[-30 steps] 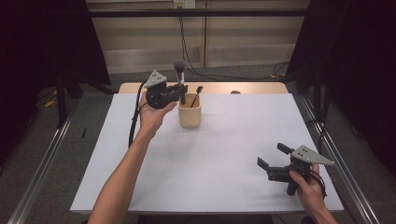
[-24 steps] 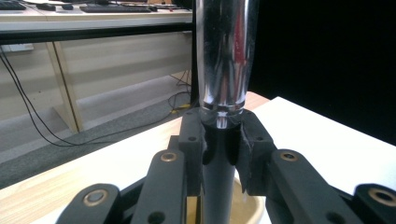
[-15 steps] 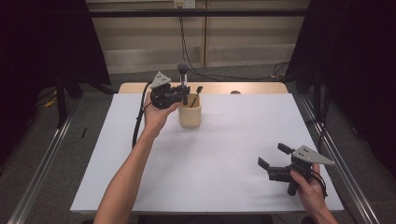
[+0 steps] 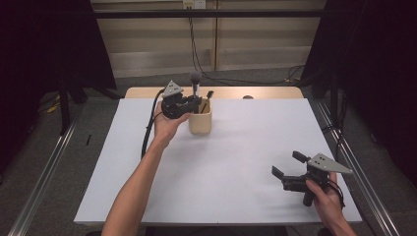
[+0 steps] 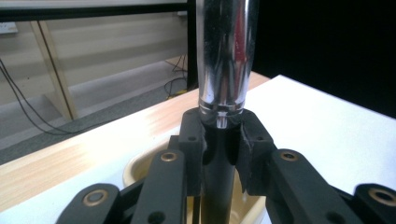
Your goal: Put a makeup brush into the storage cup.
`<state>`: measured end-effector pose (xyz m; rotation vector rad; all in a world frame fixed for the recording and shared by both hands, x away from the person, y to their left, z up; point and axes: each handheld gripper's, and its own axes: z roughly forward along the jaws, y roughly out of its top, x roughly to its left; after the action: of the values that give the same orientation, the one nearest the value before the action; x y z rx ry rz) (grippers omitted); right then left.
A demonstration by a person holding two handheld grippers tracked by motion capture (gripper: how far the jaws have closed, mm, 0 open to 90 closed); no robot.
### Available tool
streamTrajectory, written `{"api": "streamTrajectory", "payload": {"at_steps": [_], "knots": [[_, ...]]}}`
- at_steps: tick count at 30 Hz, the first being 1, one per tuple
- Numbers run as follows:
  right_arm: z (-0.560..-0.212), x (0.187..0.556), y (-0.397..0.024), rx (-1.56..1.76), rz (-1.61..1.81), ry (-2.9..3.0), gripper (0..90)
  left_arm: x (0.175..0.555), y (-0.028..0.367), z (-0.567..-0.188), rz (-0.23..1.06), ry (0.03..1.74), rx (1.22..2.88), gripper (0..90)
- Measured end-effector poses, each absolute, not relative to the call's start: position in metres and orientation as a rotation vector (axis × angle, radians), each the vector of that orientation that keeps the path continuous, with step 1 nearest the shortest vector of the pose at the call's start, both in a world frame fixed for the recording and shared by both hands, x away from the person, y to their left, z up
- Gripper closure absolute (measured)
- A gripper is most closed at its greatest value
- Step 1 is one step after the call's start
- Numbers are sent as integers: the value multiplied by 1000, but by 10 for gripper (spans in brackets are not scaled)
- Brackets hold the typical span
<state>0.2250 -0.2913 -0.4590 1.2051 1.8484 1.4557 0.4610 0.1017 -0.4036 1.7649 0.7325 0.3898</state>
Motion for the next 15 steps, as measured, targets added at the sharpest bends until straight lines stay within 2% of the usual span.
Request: {"api": "streamTrajectory", "payload": {"at_steps": [15], "knots": [[-459,225,-290,1192,1453,1863,0,458,98,-413,388,726,1789,746]]}}
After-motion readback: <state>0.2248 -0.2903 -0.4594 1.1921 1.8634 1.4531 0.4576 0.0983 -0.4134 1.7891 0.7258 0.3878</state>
